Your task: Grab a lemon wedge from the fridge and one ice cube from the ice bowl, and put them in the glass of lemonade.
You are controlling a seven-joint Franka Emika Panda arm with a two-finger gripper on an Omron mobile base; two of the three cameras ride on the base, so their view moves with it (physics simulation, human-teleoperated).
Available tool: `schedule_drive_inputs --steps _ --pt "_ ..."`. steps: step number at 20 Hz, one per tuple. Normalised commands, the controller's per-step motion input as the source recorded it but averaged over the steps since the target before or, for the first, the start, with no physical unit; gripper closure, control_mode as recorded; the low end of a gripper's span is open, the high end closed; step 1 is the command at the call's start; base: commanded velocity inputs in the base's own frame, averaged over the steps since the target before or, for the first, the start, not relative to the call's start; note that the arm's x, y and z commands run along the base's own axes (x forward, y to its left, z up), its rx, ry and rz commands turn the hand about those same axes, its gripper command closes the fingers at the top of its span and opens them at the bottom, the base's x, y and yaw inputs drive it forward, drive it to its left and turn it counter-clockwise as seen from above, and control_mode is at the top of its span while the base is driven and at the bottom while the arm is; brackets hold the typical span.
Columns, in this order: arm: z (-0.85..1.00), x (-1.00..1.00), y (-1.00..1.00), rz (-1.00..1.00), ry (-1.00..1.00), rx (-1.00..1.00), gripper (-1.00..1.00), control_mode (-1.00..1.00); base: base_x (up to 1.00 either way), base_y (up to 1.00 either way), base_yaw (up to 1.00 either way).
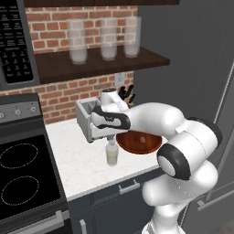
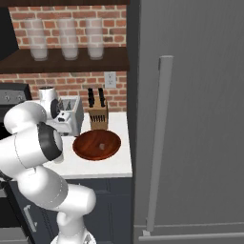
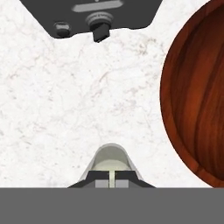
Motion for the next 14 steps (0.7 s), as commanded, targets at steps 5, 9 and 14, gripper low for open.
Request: schedule_drive_inputs --steps 5,9,14 --pt "-0.07 0.00 0.00 0.00 0.00 0.00 1.00 -1.00 0.00 0.00 0.00" --pt "0.00 0.00 0.00 0.00 0.00 0.00 1.00 -1.00 0.00 0.00 0.00" --pt "0.00 0.00 0.00 0.00 0.00 0.00 -1.00 -1.00 0.00 0.00 0.00"
